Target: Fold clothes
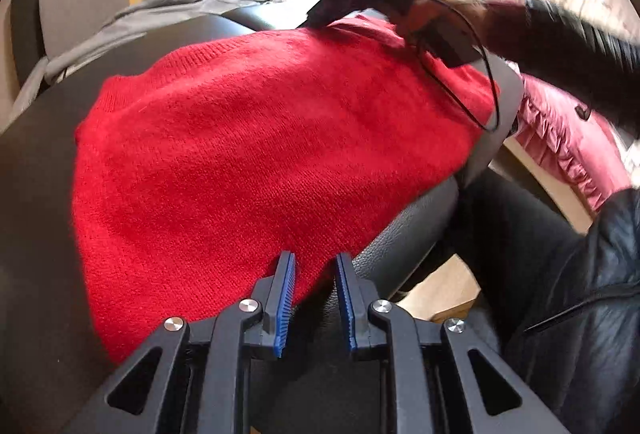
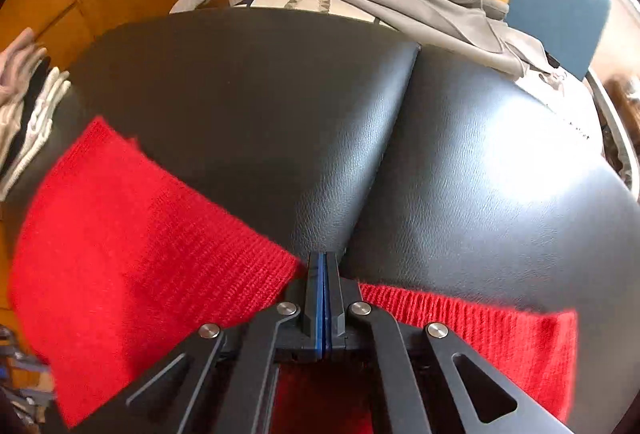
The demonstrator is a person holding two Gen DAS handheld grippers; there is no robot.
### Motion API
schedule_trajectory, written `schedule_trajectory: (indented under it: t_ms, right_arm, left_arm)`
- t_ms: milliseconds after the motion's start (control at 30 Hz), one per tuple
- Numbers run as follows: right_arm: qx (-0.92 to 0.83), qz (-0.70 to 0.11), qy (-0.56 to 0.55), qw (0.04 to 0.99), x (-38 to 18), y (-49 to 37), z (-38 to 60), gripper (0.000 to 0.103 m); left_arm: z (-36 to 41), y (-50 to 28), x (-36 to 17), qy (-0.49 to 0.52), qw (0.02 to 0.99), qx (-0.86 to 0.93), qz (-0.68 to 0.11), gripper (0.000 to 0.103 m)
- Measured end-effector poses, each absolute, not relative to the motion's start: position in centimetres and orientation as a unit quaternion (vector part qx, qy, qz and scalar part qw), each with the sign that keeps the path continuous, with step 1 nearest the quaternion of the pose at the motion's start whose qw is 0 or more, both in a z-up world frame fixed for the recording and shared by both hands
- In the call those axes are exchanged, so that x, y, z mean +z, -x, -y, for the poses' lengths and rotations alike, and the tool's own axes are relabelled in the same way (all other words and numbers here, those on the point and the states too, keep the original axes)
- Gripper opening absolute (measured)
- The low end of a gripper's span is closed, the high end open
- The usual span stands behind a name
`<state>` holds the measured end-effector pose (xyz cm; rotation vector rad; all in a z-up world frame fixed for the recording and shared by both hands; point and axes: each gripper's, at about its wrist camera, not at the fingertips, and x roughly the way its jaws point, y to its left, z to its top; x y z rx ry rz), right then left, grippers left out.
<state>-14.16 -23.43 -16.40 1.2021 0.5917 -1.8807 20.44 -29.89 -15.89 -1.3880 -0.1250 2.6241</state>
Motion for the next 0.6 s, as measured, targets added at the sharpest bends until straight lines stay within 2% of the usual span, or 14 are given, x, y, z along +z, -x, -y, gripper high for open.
schedule_trajectory:
  t_ms: [167,200,233,267,300,333,400,433,467,533,600]
  right_arm:
    - [-0.75,-0.137,-0.48,0.434,-12.4,14.2,18.8,0.003]
    - [-0.744,-0.125,-0.485,0.442,-11.7,13.9,17.9,0.011]
    - [-0.742,-0.12,-0.487,0.445,-11.0,13.0,16.7,0.029]
    - [-0.741,-0.12,-0.488,0.445,-10.8,12.7,16.2,0.041]
    - [-0.741,-0.123,-0.489,0.444,-10.9,12.3,15.7,0.066]
    - [-0.74,-0.127,-0.491,0.442,-11.1,11.8,15.3,0.072]
    - [-0.747,-0.157,-0.486,0.426,-12.2,11.3,15.6,0.068]
    - [-0.75,-0.173,-0.483,0.417,-12.8,11.1,15.7,0.051]
    - [-0.753,-0.188,-0.48,0.409,-13.3,10.9,15.9,0.044]
    - [-0.758,-0.219,-0.474,0.391,-14.4,10.5,16.3,0.042]
    - [-0.765,-0.216,-0.473,0.381,-14.8,10.8,16.5,0.042]
  left_arm:
    - [30.3,-19.9,-14.7,0.438,0.084,0.891,0.08,0.02]
    - [30.2,-19.4,-14.6,0.433,0.085,0.893,0.084,0.02]
    - [30.2,-19.2,-14.6,0.428,0.086,0.895,0.089,0.02]
    - [30.2,-19.0,-14.5,0.422,0.086,0.897,0.094,0.02]
    - [30.2,-18.7,-14.6,0.419,0.088,0.898,0.103,0.02]
    - [30.2,-18.5,-14.7,0.417,0.09,0.898,0.109,0.02]
    - [29.8,-17.7,-15.7,0.436,0.082,0.891,0.098,0.02]
    - [29.7,-17.8,-16.0,0.438,0.081,0.89,0.095,0.02]
    - [29.6,-18.0,-16.3,0.44,0.08,0.89,0.092,0.02]
    - [29.7,-18.3,-16.9,0.446,0.079,0.886,0.101,0.02]
    - [30.3,-18.7,-17.2,0.443,0.078,0.883,0.133,0.02]
